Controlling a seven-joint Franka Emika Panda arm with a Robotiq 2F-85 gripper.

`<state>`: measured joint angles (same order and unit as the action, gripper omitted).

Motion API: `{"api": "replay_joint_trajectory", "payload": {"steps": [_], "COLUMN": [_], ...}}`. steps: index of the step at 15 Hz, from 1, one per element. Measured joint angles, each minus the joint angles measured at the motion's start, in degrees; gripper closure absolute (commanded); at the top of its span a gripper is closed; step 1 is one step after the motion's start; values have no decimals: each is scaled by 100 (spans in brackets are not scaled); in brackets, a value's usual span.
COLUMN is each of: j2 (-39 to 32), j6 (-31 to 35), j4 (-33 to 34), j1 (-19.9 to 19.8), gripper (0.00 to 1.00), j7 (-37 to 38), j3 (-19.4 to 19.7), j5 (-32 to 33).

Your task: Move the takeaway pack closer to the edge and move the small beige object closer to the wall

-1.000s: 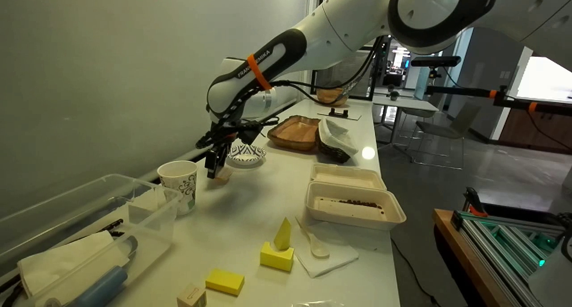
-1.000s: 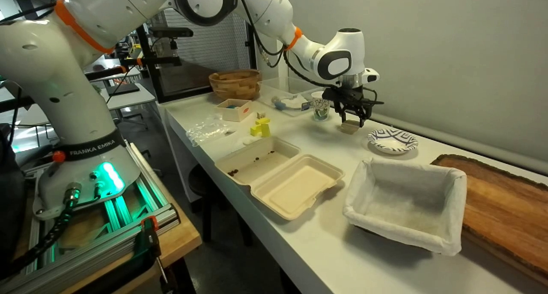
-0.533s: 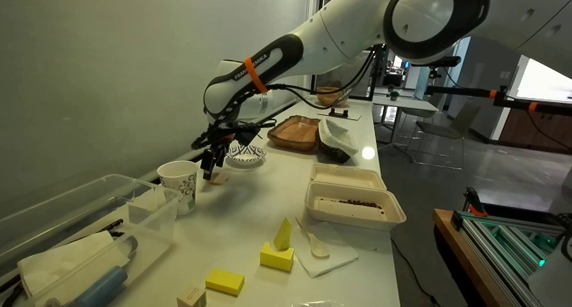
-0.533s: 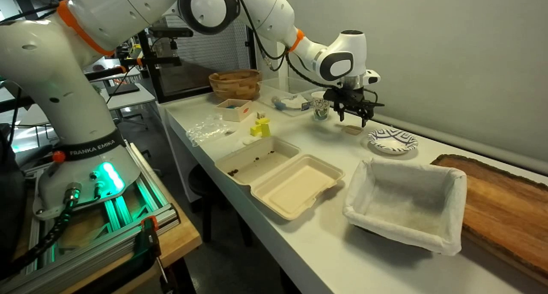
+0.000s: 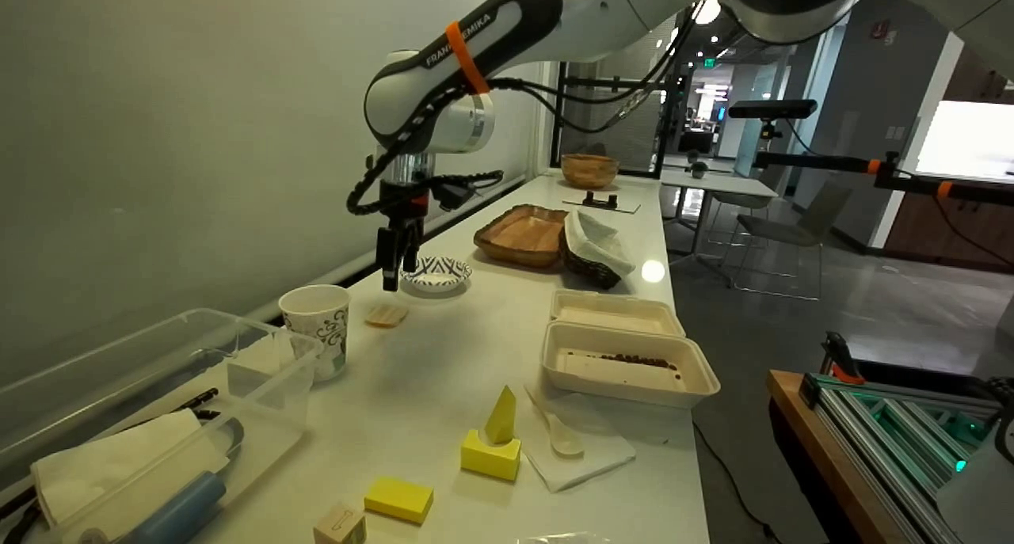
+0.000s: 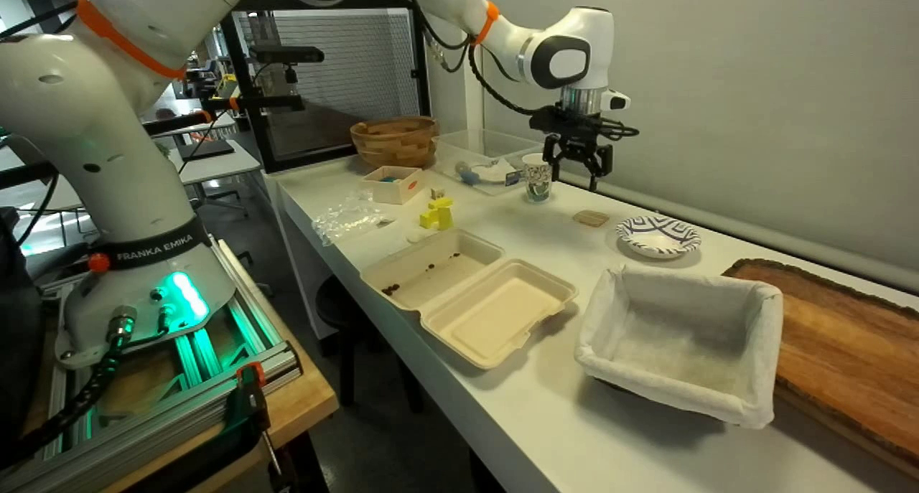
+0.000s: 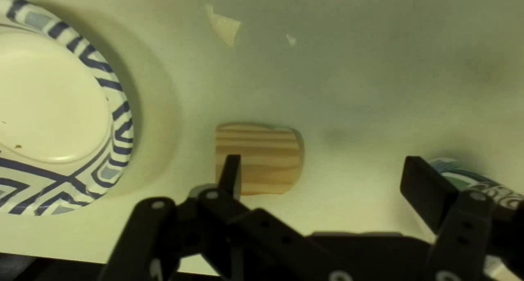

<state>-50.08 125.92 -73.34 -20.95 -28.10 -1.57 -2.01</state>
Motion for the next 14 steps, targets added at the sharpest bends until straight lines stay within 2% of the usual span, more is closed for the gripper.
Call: {"api": "replay_joint_trajectory", "payload": {"steps": [5, 14], "j2": [1155, 3122], "j6": [-23, -7], "j4": [-1277, -3774], "j1": [331, 972], "gripper": [0, 0], "j7": [502, 2257], "j3": [311, 348], "j5": [150, 61]}}
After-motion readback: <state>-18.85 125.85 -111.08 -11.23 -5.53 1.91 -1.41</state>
